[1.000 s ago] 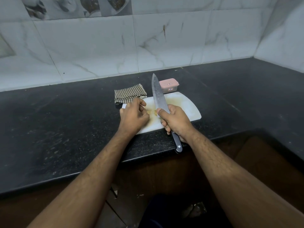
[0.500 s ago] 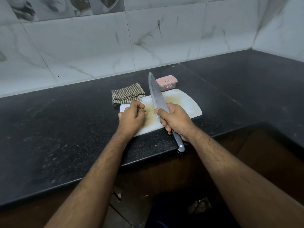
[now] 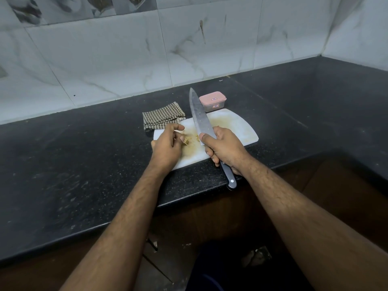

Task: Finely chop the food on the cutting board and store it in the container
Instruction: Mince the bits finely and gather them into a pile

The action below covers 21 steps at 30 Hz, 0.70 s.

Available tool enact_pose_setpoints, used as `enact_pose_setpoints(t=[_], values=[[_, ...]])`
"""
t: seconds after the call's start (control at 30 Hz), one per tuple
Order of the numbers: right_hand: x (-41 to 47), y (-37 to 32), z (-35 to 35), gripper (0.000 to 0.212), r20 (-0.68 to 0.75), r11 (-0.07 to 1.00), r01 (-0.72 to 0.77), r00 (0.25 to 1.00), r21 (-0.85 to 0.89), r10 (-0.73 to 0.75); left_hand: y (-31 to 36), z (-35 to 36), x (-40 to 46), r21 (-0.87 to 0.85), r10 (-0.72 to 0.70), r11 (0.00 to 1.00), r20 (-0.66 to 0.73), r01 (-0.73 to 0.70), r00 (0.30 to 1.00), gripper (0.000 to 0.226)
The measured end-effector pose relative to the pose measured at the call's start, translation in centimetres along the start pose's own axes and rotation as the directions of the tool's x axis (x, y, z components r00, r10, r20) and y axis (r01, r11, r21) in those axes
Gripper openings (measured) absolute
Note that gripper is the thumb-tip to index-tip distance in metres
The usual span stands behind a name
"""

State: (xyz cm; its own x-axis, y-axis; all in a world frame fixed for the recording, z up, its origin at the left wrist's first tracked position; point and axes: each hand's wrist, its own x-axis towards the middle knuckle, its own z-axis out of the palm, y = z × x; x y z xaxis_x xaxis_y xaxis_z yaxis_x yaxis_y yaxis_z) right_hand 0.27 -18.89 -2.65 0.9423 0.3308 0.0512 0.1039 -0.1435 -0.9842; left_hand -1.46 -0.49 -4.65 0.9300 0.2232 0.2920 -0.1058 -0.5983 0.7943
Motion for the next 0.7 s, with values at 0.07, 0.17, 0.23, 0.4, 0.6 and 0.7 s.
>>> enact_pose_setpoints(t=[0.07,0.17,0.23,0.4,0.6,0.7], values=[[-0.02,0.0,0.02,0.019,0.0,1.0,0.003,1.0,-0.001,-0.003,0.1,-0.09,-0.04,0.015,-0.003,1.0,-0.017,0.003,1.0,0.023],[0.01,0.03,0.04,0.015,0.002,1.0,0.005,1.0,0.0,-0.005,0.1,-0.21,-0.02,0.004,-0.004,1.0,0.021,0.004,1.0,0.024],[0.02,0.03,0.0,0.016,-0.001,1.0,0.005,1.0,-0.005,-0.005,-0.06,-0.09,0.07,0.001,-0.003,1.0,0.037,0.003,0.999,0.026],[-0.08,0.02,0.0,0.014,0.003,1.0,0.009,1.0,0.008,-0.009,-0.33,0.04,0.31,-0.011,0.008,1.0,0.023,-0.008,1.0,0.025],[-0.11,0.03,0.02,0.012,0.006,1.0,0.01,1.0,0.019,-0.01,0.43,-0.24,-0.05,-0.005,-0.022,1.0,0.018,0.022,1.0,0.008],[-0.15,0.02,0.02,0.011,0.008,1.0,0.007,1.0,0.024,-0.007,0.26,-0.18,0.02,0.001,-0.022,1.0,-0.008,0.022,1.0,0.005]])
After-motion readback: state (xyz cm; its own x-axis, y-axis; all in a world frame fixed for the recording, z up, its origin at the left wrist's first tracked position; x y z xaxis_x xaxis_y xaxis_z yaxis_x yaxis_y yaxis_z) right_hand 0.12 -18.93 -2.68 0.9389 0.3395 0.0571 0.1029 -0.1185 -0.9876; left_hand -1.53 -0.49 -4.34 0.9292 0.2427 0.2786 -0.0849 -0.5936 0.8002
